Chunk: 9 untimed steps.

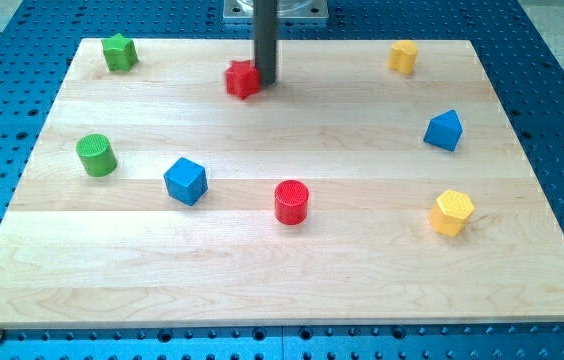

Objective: Move the red star vertically above the green circle

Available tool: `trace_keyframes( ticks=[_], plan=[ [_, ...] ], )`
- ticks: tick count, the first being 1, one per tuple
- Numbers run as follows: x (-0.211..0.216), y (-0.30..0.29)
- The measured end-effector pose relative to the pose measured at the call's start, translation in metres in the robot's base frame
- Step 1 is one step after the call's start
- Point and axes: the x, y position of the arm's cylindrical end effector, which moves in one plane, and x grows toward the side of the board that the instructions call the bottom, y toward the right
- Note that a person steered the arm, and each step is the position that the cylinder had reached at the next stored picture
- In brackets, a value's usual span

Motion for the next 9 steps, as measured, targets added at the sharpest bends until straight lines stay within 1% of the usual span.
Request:
trace_keyframes(
  ticks=[1,2,3,4,6,7,8,9],
  plan=[
    [-0.001,0.022],
    [0.01,0.03],
    [0.011,-0.06],
    [0.023,-0.112],
    [0.028,-0.155],
    [0.041,-0.13],
    [0.096,-0.089],
    [0.168,-0.126]
  ],
)
